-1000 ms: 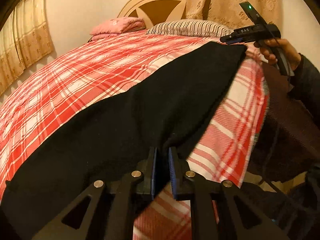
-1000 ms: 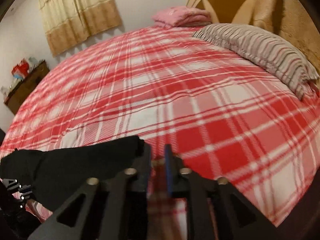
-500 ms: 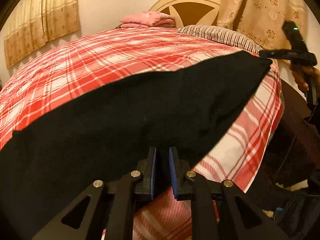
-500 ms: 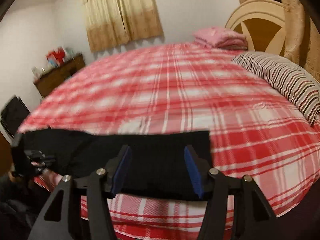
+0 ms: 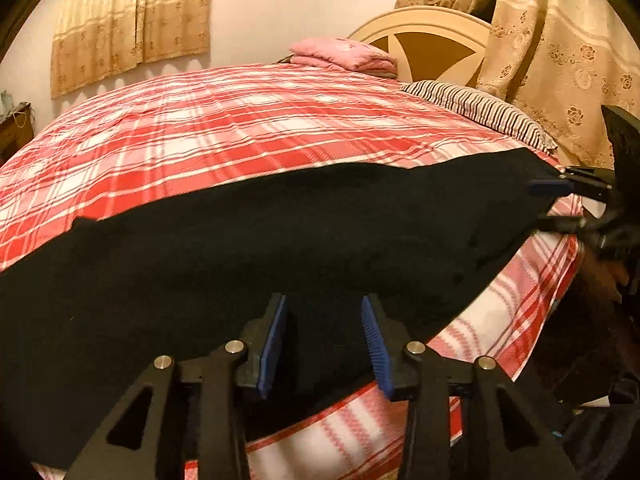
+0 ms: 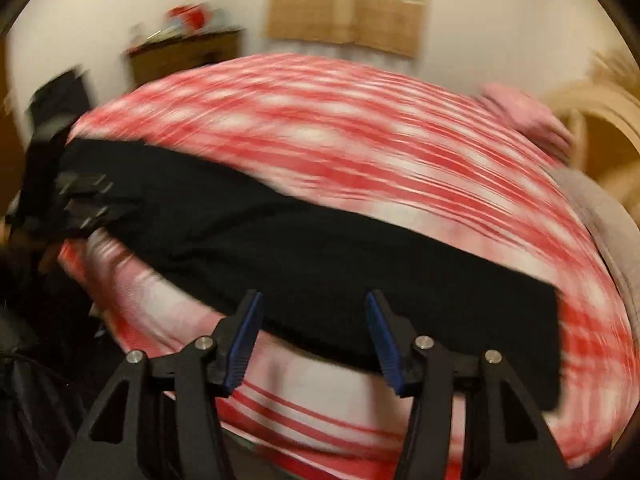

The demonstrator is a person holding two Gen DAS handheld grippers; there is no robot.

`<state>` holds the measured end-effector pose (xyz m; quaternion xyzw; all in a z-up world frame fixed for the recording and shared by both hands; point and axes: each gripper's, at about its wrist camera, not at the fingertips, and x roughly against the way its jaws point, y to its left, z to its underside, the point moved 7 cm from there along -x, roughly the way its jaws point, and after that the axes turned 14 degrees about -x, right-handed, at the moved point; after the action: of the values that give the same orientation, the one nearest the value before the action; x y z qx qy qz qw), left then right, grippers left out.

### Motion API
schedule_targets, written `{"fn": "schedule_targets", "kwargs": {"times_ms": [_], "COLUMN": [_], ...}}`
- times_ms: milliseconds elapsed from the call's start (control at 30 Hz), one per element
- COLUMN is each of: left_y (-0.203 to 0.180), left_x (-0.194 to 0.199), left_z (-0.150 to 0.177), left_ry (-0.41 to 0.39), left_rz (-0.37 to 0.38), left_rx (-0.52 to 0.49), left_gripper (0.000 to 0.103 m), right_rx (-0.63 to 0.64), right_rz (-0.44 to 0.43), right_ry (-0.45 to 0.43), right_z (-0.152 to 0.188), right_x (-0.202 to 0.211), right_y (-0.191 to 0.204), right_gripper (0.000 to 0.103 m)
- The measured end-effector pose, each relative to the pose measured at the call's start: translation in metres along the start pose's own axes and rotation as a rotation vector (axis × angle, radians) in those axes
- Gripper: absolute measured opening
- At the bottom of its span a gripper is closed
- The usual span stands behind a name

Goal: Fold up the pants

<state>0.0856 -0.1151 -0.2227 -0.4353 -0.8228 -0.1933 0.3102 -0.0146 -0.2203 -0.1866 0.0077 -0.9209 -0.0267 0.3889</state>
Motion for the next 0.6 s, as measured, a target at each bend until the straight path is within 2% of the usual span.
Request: {"fn": "schedule_targets", "kwargs": {"times_ms": [100, 233, 300, 333, 367, 400, 467, 600], "left_y": [0.002, 0.005, 0.006, 0.007, 0.008, 0.009, 0.009, 0.003], "left_x": [0.001, 0.003, 0.004, 0.004, 0.004, 0.004, 0.007, 0.010], "left_z": [0.005, 0.008, 0.008, 0.009, 0.010, 0.011, 0.012, 0.017], "left_ry": [0.001, -0.010, -0.015, -0.015, -0.015, -0.015, -0.013, 0.001], "left_rz": [0.001, 0.011, 0.013, 0.012, 0.014, 0.017, 0.028, 0.053], "left_rx": [0.009, 0.033, 0.037, 0.038, 0.041, 0.046, 0.051, 0.032], "left_gripper": [0.041, 0.041, 0.041, 0.041, 0.041, 0.041, 0.041, 0.041], "right_rx": [0.125, 0.181, 0.214, 0.228, 0.232, 0.221, 0.211, 0.266], "right_rz": [-0.006, -0.044, -0.016, 0.003, 0.007, -0.001, -0.005, 0.029], "right_ry": [0.025, 0.071, 0.080, 0.080, 0.078, 0.076, 0.074, 0.077], "right_z": [0.004, 0.009, 0.013, 0.014, 0.015, 0.016, 0.019, 0.032], "right_x": [-0.031, -0.059, -0.070, -0.074, -0.074, -0.070, -0.061, -0.055], "right_y": [0.040, 0.067, 0.070, 0.070, 0.069, 0.067, 0.063, 0.065], "right_gripper": [0.054, 0.052, 0.044, 0.034, 0.019, 0.011, 0.006, 0.006]}}
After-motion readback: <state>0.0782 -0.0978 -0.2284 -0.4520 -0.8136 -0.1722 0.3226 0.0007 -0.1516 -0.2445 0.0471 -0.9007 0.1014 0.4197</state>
